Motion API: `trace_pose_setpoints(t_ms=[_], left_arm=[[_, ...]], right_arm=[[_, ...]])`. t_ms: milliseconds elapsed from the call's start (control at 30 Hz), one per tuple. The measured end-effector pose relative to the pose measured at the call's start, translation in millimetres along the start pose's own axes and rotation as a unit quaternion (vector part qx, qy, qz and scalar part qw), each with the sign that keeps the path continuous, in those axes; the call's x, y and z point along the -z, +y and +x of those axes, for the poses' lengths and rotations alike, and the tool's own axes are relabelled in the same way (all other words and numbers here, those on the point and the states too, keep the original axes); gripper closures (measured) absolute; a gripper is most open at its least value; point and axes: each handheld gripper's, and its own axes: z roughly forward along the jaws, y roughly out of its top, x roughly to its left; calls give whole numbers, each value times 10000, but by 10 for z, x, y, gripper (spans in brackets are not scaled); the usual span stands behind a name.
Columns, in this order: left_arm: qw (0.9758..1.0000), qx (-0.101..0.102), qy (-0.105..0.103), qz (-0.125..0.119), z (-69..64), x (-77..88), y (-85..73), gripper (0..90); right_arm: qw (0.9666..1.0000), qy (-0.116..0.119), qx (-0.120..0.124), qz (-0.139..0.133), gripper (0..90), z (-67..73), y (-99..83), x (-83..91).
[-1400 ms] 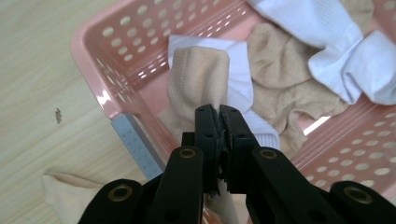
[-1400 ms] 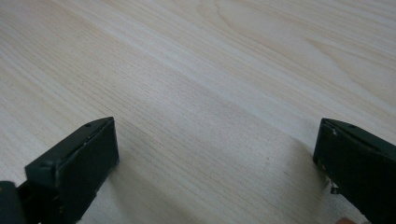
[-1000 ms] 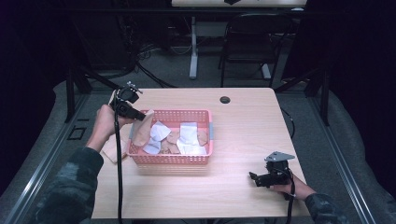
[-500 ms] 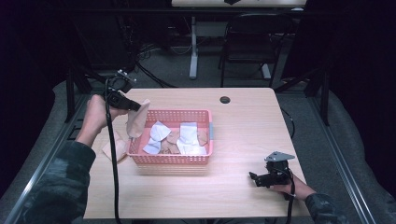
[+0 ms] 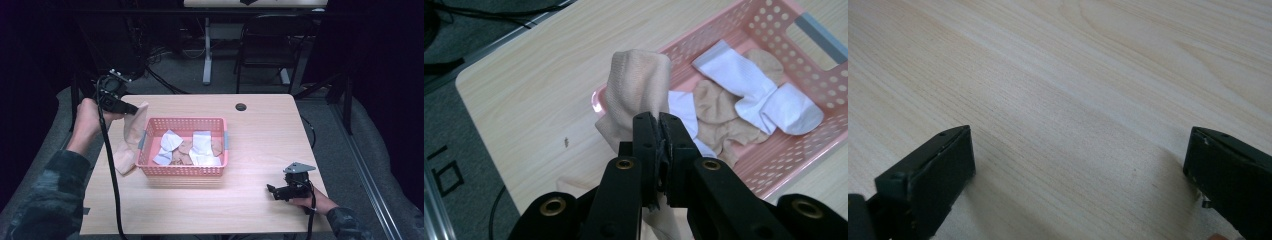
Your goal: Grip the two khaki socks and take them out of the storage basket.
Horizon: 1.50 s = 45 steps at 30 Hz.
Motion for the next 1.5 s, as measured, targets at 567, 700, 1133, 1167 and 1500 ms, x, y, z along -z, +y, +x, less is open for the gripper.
trace_pose_setpoints(t_ms=[567, 700, 1133, 1167, 1500], left_arm=[[9981, 492, 322, 176, 394, 78, -391, 865], [9971, 616, 383, 248, 472, 52, -490, 865], [9929, 937, 471, 567, 623, -183, -793, 864], [9926, 962, 452, 581, 633, -210, -815, 864], [9897, 1144, 170, 847, 610, -647, -979, 864]], right_arm=[[10000, 1, 1, 2, 0, 0, 0, 0], [10000, 0, 2, 2, 0, 0, 0, 0], [10000, -2, -1, -4, 0, 1, 0, 0], [10000, -1, -1, -3, 0, 1, 0, 0], [10000, -3, 9, -10, 0, -1, 0, -1]])
